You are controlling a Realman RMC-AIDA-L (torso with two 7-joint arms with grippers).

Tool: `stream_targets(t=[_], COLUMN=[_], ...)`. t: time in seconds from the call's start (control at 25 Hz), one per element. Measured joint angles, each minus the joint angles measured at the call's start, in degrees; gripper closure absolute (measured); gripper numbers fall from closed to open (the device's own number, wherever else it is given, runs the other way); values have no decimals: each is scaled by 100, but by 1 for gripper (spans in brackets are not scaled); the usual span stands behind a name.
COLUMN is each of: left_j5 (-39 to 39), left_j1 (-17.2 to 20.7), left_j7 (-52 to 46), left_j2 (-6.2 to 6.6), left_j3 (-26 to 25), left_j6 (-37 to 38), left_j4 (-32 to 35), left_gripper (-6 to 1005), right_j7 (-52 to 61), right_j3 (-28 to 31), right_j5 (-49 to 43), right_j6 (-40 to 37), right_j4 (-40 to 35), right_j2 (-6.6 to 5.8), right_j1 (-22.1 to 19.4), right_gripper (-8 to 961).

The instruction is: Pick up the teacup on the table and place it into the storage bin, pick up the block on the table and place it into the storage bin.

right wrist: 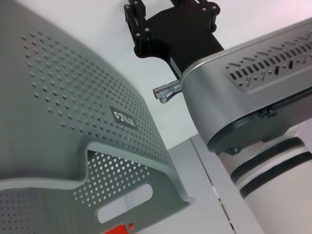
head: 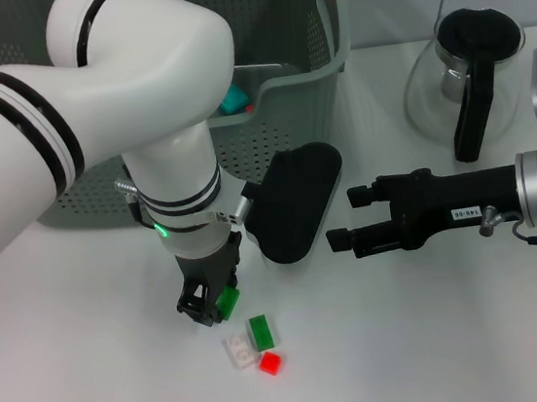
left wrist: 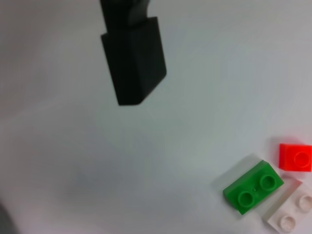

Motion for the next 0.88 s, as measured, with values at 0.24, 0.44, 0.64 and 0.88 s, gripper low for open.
stream_targets(t=[0.24, 0.44, 0.64, 0.88], left_j5=[-3, -7, -7, -7], left_j1=[-2, -2, -1, 12], left_j7=[8, 10, 10, -30], left_j2=[0, 0, 0, 0], left_j3=[-2, 13, 15, 5], left_j6=[0, 14, 25, 72], left_j4=[0, 0, 0, 67], left_gripper=[565, 566, 568, 578], right_j7=[0, 0, 0, 0], right_j3=[3, 3, 3, 3], right_j5=[10, 8, 7, 10], right_j6=[0, 0, 0, 0], right_j4=[-4, -11, -13, -21], right_j2=[0, 0, -1, -9], right_j1=[-6, 10, 4, -23], right_gripper=[37, 37, 37, 37])
